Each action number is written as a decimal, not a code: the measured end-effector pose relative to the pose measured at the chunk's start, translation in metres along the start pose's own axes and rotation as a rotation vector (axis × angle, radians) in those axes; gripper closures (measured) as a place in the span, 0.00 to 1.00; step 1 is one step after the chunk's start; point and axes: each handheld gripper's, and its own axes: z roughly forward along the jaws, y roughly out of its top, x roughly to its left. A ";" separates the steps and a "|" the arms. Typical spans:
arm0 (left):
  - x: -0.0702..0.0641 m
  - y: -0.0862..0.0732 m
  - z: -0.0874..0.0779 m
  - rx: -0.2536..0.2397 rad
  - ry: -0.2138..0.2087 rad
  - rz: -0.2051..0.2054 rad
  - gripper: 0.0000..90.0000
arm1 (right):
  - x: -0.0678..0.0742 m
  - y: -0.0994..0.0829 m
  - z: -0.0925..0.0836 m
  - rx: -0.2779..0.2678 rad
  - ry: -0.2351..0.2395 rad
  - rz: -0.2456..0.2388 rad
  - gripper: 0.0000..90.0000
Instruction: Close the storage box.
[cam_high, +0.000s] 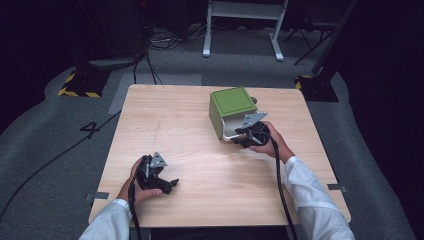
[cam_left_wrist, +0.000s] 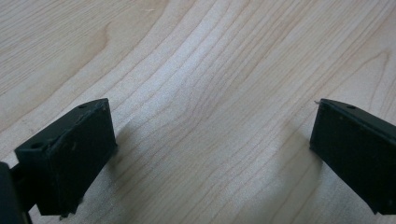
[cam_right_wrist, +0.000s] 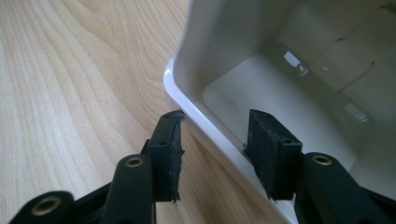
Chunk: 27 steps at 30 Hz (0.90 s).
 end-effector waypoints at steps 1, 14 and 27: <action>0.000 0.000 0.000 0.000 0.000 0.000 0.00 | -0.002 0.000 0.000 -0.002 0.000 0.013 0.62; 0.000 0.000 0.000 0.000 0.000 0.000 0.00 | -0.012 -0.001 0.001 -0.019 -0.089 0.068 0.65; 0.000 0.000 0.000 0.000 0.000 0.000 0.00 | -0.005 0.002 -0.025 -0.062 -0.094 0.103 0.45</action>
